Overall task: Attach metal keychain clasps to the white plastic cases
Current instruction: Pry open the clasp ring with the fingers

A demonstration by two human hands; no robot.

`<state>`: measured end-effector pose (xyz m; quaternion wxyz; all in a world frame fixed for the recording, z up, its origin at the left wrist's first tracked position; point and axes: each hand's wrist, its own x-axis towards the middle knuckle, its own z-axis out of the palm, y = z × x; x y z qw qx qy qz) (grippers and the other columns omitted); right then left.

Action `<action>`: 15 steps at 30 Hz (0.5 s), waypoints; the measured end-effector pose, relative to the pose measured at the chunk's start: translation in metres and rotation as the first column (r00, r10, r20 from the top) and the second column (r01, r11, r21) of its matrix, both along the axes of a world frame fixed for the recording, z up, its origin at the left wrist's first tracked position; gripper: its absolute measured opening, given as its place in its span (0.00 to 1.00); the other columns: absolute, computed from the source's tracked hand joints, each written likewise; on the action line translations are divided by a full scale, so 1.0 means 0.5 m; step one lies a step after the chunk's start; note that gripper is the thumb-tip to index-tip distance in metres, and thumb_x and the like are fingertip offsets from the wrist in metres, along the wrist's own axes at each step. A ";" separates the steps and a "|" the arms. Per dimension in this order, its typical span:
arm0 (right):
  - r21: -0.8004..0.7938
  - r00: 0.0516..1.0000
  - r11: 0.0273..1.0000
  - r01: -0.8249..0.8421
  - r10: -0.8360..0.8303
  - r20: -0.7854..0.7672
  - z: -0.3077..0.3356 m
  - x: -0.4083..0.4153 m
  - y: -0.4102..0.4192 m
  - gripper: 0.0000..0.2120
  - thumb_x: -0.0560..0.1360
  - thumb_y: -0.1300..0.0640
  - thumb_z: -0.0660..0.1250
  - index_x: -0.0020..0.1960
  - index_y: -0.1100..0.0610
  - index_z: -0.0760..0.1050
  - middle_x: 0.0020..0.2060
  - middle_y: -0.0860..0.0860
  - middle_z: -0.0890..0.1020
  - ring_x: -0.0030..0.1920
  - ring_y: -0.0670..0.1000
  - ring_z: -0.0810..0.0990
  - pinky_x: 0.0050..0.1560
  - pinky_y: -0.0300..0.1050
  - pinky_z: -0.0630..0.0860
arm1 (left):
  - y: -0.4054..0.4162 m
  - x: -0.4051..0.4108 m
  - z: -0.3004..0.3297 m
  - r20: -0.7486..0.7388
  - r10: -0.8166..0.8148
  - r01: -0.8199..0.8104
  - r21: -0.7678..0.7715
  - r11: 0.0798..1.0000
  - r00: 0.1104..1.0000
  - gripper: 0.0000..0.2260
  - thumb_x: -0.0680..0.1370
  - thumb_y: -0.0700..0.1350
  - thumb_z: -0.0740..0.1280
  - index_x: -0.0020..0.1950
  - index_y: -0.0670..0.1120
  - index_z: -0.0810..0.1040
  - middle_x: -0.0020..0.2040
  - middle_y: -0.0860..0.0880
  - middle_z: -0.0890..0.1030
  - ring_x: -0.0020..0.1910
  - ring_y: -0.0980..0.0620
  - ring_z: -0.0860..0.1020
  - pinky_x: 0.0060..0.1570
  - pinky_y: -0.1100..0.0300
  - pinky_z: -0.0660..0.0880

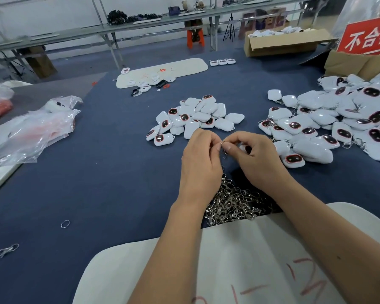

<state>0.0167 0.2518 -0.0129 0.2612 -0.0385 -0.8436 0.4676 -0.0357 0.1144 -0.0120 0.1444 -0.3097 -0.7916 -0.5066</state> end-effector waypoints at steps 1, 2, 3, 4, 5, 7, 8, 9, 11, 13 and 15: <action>-0.026 1.000 1.000 -0.011 0.012 0.006 0.001 0.000 0.001 0.06 0.80 0.57 0.70 0.46 0.51 0.84 0.38 0.53 0.84 0.42 0.64 0.78 0.44 0.56 0.76 | 0.000 0.000 0.000 -0.008 -0.003 0.003 0.002 1.000 1.000 0.07 0.81 0.35 0.64 0.45 0.44 0.75 0.44 0.52 0.75 0.43 0.52 0.74 0.42 0.51 0.73; -0.049 1.000 0.999 -0.020 0.020 0.005 0.002 0.001 0.002 0.06 0.80 0.58 0.70 0.46 0.51 0.84 0.39 0.55 0.84 0.42 0.65 0.78 0.45 0.57 0.77 | 0.000 0.000 0.000 -0.013 -0.006 0.006 0.002 1.000 1.000 0.07 0.81 0.35 0.64 0.45 0.44 0.75 0.44 0.52 0.75 0.42 0.51 0.74 0.42 0.50 0.73; -0.064 1.000 0.998 -0.022 0.022 0.004 0.003 0.001 0.003 0.06 0.80 0.58 0.71 0.46 0.51 0.84 0.39 0.56 0.84 0.43 0.65 0.78 0.45 0.58 0.77 | 0.001 0.000 0.000 -0.014 -0.010 0.010 0.000 1.000 1.000 0.07 0.81 0.35 0.64 0.44 0.44 0.75 0.44 0.52 0.75 0.42 0.51 0.74 0.42 0.49 0.73; -0.067 1.000 0.998 -0.015 0.016 0.004 0.003 0.002 0.004 0.06 0.80 0.59 0.71 0.46 0.52 0.84 0.39 0.56 0.84 0.43 0.65 0.77 0.46 0.57 0.77 | 0.001 0.001 0.000 -0.013 -0.013 0.013 -0.005 1.000 1.000 0.07 0.81 0.36 0.64 0.44 0.45 0.75 0.44 0.52 0.75 0.42 0.50 0.74 0.42 0.48 0.73; -0.059 1.000 0.998 0.000 0.000 0.000 0.002 0.002 0.004 0.06 0.80 0.60 0.71 0.45 0.52 0.84 0.38 0.55 0.84 0.42 0.64 0.77 0.45 0.55 0.76 | 0.001 0.000 0.000 -0.012 -0.015 0.015 -0.010 1.000 1.000 0.07 0.81 0.36 0.64 0.45 0.45 0.75 0.44 0.52 0.75 0.42 0.50 0.74 0.42 0.47 0.74; -0.014 0.999 0.999 0.037 -0.037 -0.037 0.000 0.003 0.002 0.06 0.79 0.62 0.72 0.44 0.53 0.83 0.36 0.47 0.83 0.37 0.54 0.75 0.43 0.49 0.73 | -0.001 0.000 -0.002 -0.017 -0.013 0.012 -0.017 1.000 1.000 0.06 0.81 0.36 0.65 0.45 0.44 0.76 0.45 0.51 0.75 0.43 0.50 0.74 0.43 0.47 0.74; 0.023 0.997 0.998 0.053 -0.052 -0.059 0.000 0.003 0.000 0.06 0.78 0.62 0.72 0.44 0.53 0.83 0.36 0.45 0.82 0.36 0.48 0.74 0.41 0.45 0.71 | -0.001 0.000 -0.002 -0.022 -0.010 0.009 -0.022 1.000 1.000 0.06 0.81 0.36 0.65 0.45 0.44 0.77 0.45 0.51 0.76 0.43 0.51 0.74 0.43 0.47 0.73; 0.068 0.995 0.995 0.068 -0.063 -0.073 0.001 0.003 -0.002 0.06 0.78 0.63 0.73 0.44 0.54 0.83 0.36 0.44 0.81 0.35 0.45 0.73 0.40 0.43 0.70 | -0.002 -0.001 -0.002 -0.026 -0.007 0.006 -0.028 1.000 1.000 0.06 0.81 0.36 0.65 0.46 0.44 0.77 0.45 0.51 0.76 0.43 0.51 0.74 0.43 0.48 0.73; 0.167 0.992 0.981 0.097 -0.082 -0.094 0.000 0.002 -0.003 0.05 0.77 0.63 0.73 0.44 0.55 0.83 0.37 0.44 0.82 0.38 0.45 0.75 0.41 0.42 0.71 | -0.003 0.000 -0.002 -0.034 -0.005 0.003 -0.042 0.999 0.999 0.06 0.82 0.37 0.65 0.46 0.44 0.77 0.45 0.51 0.75 0.42 0.51 0.73 0.42 0.49 0.72; 0.240 0.989 0.963 0.119 -0.093 -0.116 -0.001 0.003 -0.003 0.05 0.77 0.63 0.73 0.45 0.55 0.83 0.39 0.44 0.82 0.40 0.46 0.77 0.43 0.44 0.72 | -0.004 0.002 -0.003 -0.036 -0.004 0.002 -0.055 0.998 0.999 0.07 0.82 0.37 0.64 0.45 0.44 0.77 0.45 0.51 0.74 0.41 0.51 0.72 0.42 0.49 0.72; 0.281 0.986 0.951 0.131 -0.096 -0.135 -0.002 0.003 -0.003 0.04 0.77 0.62 0.73 0.45 0.55 0.84 0.39 0.44 0.82 0.41 0.46 0.78 0.44 0.46 0.73 | -0.004 0.002 -0.003 -0.027 0.001 -0.002 -0.060 0.998 1.000 0.07 0.82 0.37 0.64 0.45 0.45 0.77 0.45 0.51 0.74 0.41 0.52 0.72 0.42 0.50 0.72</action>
